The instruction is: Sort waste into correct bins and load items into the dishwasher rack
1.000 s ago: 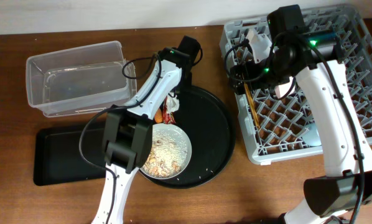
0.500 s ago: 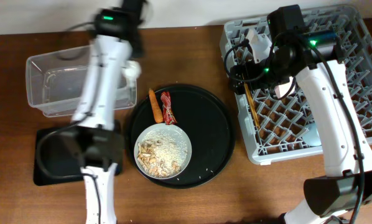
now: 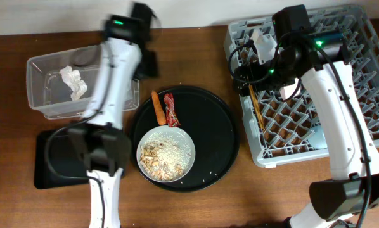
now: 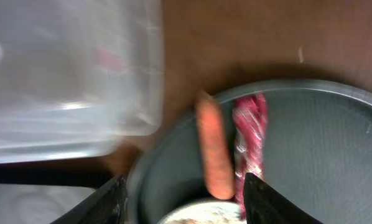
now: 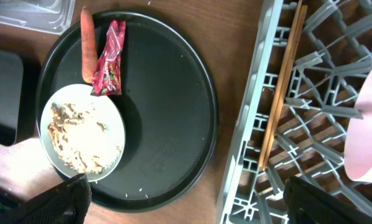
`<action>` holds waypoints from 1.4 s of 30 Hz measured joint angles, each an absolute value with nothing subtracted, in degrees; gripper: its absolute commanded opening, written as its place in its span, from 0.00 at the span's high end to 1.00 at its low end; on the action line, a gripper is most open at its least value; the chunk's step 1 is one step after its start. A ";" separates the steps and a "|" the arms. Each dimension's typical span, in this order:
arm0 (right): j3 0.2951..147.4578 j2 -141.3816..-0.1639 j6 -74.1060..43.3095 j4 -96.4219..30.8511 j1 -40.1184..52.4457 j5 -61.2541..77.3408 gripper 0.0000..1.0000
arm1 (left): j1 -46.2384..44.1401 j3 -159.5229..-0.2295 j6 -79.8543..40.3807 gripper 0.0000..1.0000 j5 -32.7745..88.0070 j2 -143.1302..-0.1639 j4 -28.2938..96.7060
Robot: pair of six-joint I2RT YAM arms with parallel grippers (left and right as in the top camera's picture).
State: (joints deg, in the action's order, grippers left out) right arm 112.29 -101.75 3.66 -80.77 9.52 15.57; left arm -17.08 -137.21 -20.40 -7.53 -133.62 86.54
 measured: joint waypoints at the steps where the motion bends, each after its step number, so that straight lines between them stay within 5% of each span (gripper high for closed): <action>1: 112.29 -101.75 3.64 -80.84 9.52 15.59 0.02 | -20.05 -131.57 -21.52 0.41 -6.74 -133.84 84.09; 8: 112.29 -101.75 3.64 -80.79 9.52 15.57 0.02 | -29.02 -110.65 -26.59 0.57 -8.16 -134.61 70.22; 11: 112.29 -101.75 3.64 -80.79 9.52 15.59 0.02 | -28.80 -108.44 -28.77 1.00 -9.02 -134.26 66.63; 18: 112.29 -101.75 3.62 -80.82 9.52 15.57 0.02 | -26.02 -118.26 -28.10 1.00 -11.16 -133.73 76.12; 22: 112.29 -101.75 3.62 -80.82 9.52 15.57 0.02 | -15.03 -131.81 -28.08 1.00 -12.12 -126.37 78.00; 25: 112.29 -101.75 3.62 -80.82 9.52 15.59 0.02 | -4.80 -133.51 -28.10 0.47 -12.47 -123.76 75.29; 27: 112.29 -101.75 3.64 -80.79 9.52 15.57 0.02 | 0.71 -133.45 -26.89 0.33 -11.75 -124.88 73.89; 31: 112.29 -101.75 3.62 -80.79 9.52 15.57 0.02 | 2.79 -133.47 -22.63 0.33 -8.67 -125.64 76.29; 36: 112.29 -101.75 3.62 -80.77 9.52 15.57 0.02 | -5.67 -130.06 -21.37 0.36 -7.51 -125.64 85.06; 42: 112.29 -101.75 3.62 -80.75 9.52 15.57 0.02 | -18.57 -106.50 -24.91 0.42 -7.22 -126.13 73.58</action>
